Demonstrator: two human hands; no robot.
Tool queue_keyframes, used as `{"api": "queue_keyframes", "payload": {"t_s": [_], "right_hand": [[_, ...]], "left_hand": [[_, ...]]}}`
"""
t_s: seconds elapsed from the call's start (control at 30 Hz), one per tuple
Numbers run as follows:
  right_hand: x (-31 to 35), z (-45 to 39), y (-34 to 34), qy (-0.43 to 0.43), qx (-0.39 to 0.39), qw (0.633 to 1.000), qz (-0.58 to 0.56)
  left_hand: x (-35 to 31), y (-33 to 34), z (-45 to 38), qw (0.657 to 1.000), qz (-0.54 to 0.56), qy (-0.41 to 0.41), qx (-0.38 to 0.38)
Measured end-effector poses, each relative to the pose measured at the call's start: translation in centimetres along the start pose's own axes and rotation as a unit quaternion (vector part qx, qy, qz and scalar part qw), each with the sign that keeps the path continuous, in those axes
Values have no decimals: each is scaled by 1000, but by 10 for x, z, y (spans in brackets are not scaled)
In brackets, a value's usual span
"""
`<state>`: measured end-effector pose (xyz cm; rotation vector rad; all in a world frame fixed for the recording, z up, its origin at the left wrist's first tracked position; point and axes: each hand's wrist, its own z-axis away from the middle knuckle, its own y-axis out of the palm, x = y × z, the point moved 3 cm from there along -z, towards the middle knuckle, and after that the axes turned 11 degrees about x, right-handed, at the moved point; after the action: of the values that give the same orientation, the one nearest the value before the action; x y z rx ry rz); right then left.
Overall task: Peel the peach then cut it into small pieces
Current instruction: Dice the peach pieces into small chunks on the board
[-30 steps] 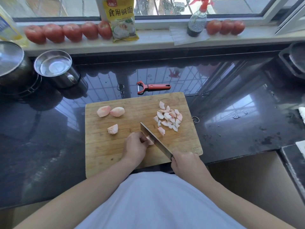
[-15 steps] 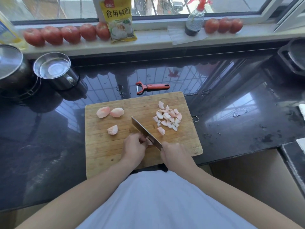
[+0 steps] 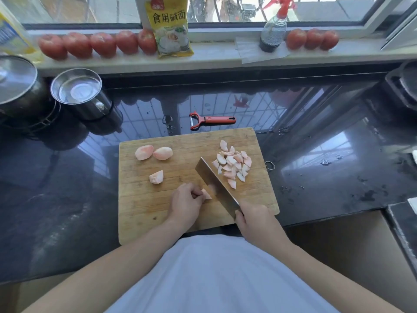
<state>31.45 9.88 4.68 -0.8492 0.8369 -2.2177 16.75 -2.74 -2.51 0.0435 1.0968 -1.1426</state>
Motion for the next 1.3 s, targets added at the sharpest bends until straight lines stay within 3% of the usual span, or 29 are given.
{"api": "queue_keyframes", "payload": {"t_s": [0.17, 0.73, 1.07, 1.17, 1.3], "right_hand": [[6, 3, 2, -4, 25, 997, 68], [2, -3, 13, 2, 28, 995, 98], [16, -17, 14, -4, 70, 984, 162], [24, -27, 18, -19, 46, 986, 160], [28, -37, 14, -29, -20, 998, 59]], "left_hand": [[1, 0, -1, 1000, 0, -3, -8], [-1, 0, -1, 1000, 17, -11, 1], [3, 6, -5, 1000, 17, -13, -1], [2, 6, -3, 1000, 24, -21, -1], [2, 6, -3, 1000, 12, -5, -8]]}}
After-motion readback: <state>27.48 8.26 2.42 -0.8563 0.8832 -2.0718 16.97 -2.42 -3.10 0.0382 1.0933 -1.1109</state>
